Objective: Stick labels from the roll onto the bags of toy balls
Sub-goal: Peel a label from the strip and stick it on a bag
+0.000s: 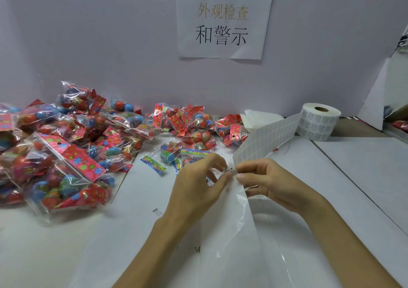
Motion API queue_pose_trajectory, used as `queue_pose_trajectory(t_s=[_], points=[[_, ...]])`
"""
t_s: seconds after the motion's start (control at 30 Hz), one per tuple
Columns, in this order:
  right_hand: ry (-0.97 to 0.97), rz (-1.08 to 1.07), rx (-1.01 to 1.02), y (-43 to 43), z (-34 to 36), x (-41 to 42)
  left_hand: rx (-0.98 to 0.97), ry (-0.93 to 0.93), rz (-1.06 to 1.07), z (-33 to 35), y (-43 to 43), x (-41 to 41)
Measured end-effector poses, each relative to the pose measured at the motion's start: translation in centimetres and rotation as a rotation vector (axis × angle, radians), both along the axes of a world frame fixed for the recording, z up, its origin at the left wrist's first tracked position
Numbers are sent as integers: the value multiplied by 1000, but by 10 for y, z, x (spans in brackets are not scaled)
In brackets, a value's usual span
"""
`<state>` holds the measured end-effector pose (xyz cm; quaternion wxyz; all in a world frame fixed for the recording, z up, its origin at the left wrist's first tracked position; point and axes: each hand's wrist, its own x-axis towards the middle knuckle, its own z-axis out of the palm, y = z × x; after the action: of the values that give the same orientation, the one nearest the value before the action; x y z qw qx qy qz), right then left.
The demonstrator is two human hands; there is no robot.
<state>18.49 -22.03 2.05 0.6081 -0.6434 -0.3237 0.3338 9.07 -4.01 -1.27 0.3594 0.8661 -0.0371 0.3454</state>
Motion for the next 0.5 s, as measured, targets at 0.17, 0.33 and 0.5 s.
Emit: queue_pose_trajectory(t_s=[0.17, 0.33, 0.5], points=[[-10, -90, 23, 2, 0, 0, -15, -1, -7, 1, 0, -1], [-33, -109, 31, 2, 2, -2, 5, -6, -19, 2, -1, -2], [-65, -95, 13, 2, 4, -2, -24, -8, -31, 2, 1, 1]])
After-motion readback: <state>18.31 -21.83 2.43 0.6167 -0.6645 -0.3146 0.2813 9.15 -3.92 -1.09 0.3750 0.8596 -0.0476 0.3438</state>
